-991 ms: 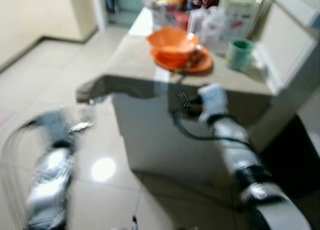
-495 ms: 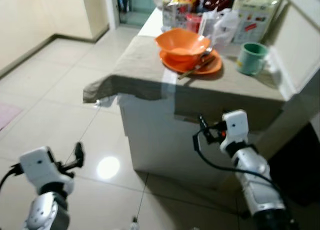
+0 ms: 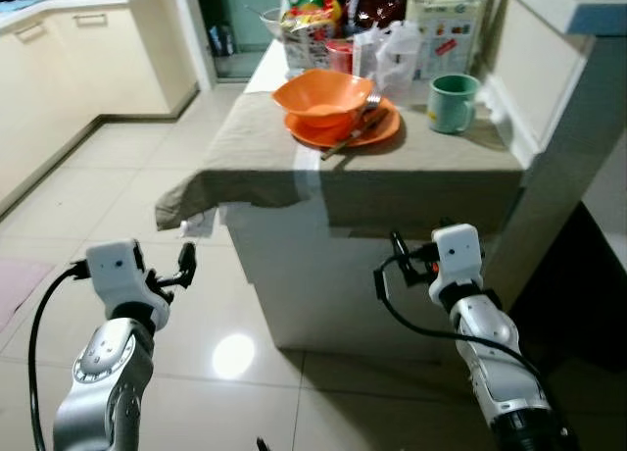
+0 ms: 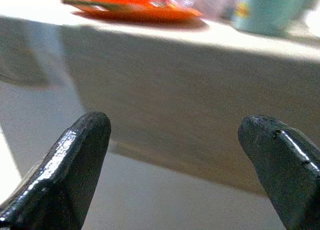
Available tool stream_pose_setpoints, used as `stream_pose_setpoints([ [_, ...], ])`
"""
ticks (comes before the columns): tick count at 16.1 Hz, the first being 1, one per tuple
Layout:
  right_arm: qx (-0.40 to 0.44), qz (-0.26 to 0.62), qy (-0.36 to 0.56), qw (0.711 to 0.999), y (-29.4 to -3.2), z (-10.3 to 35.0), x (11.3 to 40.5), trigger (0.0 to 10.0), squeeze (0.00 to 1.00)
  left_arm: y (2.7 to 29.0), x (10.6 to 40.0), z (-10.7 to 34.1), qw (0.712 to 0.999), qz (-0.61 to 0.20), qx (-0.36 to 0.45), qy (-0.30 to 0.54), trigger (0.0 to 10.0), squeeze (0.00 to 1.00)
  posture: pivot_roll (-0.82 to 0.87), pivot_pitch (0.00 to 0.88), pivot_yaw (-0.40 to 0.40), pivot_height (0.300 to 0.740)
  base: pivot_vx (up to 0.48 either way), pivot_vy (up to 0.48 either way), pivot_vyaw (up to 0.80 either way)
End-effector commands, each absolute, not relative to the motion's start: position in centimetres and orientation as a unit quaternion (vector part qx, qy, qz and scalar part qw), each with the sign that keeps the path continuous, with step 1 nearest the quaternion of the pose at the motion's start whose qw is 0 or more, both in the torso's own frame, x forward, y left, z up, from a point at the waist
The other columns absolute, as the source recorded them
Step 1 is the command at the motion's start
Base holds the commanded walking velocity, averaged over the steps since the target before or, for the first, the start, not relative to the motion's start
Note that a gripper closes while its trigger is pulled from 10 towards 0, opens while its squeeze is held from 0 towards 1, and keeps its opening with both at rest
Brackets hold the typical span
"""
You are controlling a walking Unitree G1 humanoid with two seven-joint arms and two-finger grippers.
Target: Setting the table
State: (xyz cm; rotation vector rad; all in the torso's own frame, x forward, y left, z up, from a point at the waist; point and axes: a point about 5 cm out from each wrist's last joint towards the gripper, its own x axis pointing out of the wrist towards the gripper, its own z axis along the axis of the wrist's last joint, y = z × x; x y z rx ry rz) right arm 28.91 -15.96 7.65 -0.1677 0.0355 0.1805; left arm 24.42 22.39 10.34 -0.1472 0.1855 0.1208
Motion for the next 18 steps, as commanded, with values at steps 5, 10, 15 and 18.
stream_pose_setpoints([
  [5, -0.085, 0.076, 0.019, 0.993, -16.8, 8.0, 29.3, 10.0, 0.00, 22.5, 24.4, 9.8, 0.990, 0.072, -0.084, 0.085, 10.0, 0.00, -0.13, 0.020, 0.052, 0.740, 0.000, 0.000, 0.00],
  [10, -0.106, 0.099, 0.002, 0.989, -16.8, 9.5, 30.6, 10.0, 0.00, 20.7, 23.5, 9.1, 0.990, 0.084, -0.087, 0.073, 10.0, 0.00, -0.12, 0.033, -0.022, 0.740, 0.000, 0.000, 0.00],
  [15, -0.059, 0.097, 0.005, 0.994, -15.9, 9.6, 30.9, 10.0, 0.00, 20.7, 24.3, 10.3, 0.992, 0.071, -0.080, 0.070, 10.0, 0.00, -0.09, 0.042, 0.001, 0.740, 0.000, 0.000, 0.00],
  [18, -0.002, 0.126, -0.001, 0.992, -15.0, 10.1, 31.4, 10.0, 0.00, 20.1, 24.4, 11.6, 0.995, 0.065, -0.057, 0.041, 10.0, 0.00, -0.06, 0.041, -0.010, 0.740, 0.000, 0.000, 0.00],
])
